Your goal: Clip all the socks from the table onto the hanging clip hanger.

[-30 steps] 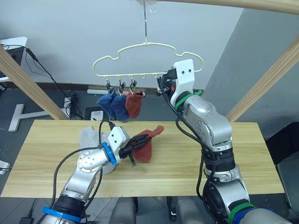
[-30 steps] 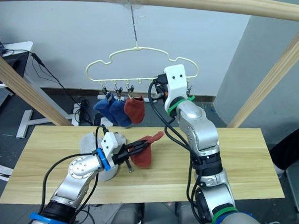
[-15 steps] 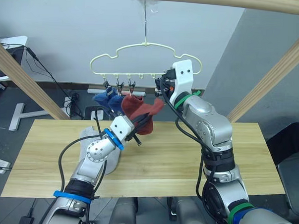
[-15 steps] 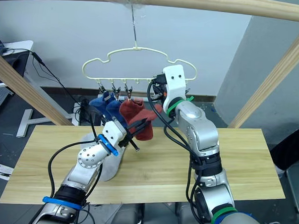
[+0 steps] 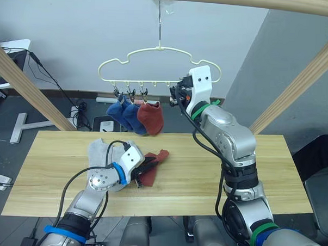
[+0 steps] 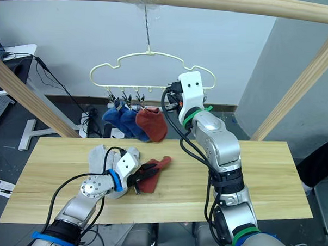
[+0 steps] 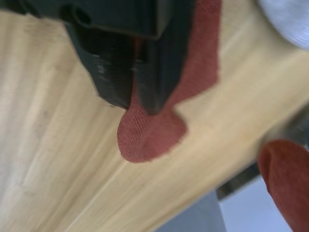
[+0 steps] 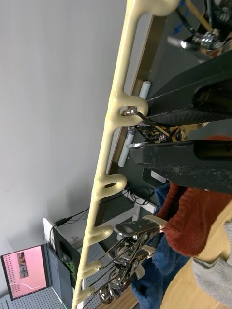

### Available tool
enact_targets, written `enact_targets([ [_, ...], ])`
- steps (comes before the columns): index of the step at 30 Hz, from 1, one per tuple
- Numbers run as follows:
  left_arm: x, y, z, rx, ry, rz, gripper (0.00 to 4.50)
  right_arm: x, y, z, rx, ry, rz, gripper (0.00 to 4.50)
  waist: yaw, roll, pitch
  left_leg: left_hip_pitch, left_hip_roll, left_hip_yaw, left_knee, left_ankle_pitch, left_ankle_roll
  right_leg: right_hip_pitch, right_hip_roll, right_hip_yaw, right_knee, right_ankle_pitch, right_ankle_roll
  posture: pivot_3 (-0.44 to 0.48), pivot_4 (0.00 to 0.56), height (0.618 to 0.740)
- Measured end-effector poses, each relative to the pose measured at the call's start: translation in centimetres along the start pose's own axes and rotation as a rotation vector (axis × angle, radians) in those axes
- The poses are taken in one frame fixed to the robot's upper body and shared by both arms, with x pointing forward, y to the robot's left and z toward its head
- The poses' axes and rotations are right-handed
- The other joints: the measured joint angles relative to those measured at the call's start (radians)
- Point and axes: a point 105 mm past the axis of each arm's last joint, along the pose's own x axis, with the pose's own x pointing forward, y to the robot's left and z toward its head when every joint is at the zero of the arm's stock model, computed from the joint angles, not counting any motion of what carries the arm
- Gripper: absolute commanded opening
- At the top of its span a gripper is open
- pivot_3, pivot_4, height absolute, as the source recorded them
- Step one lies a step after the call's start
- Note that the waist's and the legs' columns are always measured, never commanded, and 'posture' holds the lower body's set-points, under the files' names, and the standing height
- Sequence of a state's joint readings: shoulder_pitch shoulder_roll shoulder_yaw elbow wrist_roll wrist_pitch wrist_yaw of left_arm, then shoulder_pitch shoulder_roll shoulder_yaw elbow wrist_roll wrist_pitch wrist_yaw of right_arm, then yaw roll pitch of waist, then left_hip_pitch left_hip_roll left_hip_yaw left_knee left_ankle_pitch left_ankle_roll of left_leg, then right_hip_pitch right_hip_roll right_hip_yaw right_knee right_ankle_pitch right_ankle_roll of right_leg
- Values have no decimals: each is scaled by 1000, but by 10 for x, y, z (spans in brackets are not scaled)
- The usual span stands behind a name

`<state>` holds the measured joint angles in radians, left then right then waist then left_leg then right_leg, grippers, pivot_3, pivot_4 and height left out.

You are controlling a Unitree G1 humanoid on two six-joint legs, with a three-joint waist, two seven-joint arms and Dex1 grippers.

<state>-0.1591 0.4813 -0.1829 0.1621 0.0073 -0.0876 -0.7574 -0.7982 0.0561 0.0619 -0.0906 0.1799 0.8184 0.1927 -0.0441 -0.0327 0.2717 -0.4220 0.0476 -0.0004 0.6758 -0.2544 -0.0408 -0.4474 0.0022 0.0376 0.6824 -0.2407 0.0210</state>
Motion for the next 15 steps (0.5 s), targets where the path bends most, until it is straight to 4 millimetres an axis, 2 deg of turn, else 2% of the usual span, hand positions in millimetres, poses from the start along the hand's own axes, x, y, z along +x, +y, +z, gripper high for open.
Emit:
enact_targets([
  [9,-3,5,16,-144,0,-1,4467,0,0,1,-2,-3,2,93,-4,0,0,0,0,0,0,0,0,0,0,1,0,0,0,-23,231,711],
  [15,19,0,9,-171,66,11,4500,0,1,1,-3,-3,4,93,-4,0,0,0,-1,0,0,0,0,0,0,0,0,0,0,-24,227,711],
])
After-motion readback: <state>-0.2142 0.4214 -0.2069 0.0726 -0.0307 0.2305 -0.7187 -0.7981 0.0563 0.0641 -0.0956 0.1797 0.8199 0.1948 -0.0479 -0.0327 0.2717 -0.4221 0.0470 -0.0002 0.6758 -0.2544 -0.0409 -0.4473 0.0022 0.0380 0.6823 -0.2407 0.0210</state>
